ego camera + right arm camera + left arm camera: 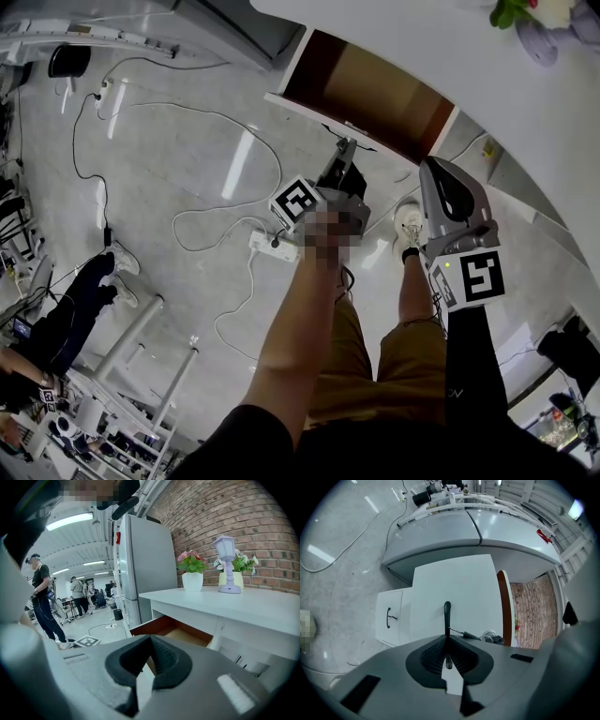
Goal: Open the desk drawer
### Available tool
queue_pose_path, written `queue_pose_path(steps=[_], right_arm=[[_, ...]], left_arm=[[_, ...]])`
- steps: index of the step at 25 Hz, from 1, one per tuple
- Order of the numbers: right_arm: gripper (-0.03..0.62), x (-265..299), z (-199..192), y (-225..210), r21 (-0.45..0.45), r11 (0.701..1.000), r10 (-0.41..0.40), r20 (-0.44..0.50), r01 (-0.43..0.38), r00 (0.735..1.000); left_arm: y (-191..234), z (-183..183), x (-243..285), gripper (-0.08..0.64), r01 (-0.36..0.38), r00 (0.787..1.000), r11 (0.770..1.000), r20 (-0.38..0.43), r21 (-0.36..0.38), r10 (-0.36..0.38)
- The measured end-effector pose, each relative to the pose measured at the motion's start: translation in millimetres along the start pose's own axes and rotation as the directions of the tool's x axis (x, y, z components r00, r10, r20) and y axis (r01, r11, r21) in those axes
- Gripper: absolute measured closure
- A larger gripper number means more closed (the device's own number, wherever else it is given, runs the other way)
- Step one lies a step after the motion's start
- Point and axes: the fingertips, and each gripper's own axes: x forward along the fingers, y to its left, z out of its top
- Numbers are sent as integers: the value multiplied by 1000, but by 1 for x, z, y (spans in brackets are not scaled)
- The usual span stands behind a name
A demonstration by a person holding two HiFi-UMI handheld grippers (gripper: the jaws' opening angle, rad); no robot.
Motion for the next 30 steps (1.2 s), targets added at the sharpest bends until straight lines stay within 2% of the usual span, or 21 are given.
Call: queue_pose_path(steps=[5,10,16,30], right_arm=[[594,2,2,2,-11,1000,13,0,-13,1000],[594,3,1,-1,-15,1000,15,-3,-15,1000],[592,5,1,-7,-16,1000,18,-5,-18,1000],[592,9,-3,-6,-11,1000,18,-11,-18,1000]], left_arm=[[13,4,-9,538,-49,999,998,-5,33,49],[9,3,-7,538,-27,1000,999,-4,19,27],[23,1,-11,538,-75,997,996,-17,39,76],[62,-3,-44,540,-166,986,986,-6,-5,166]])
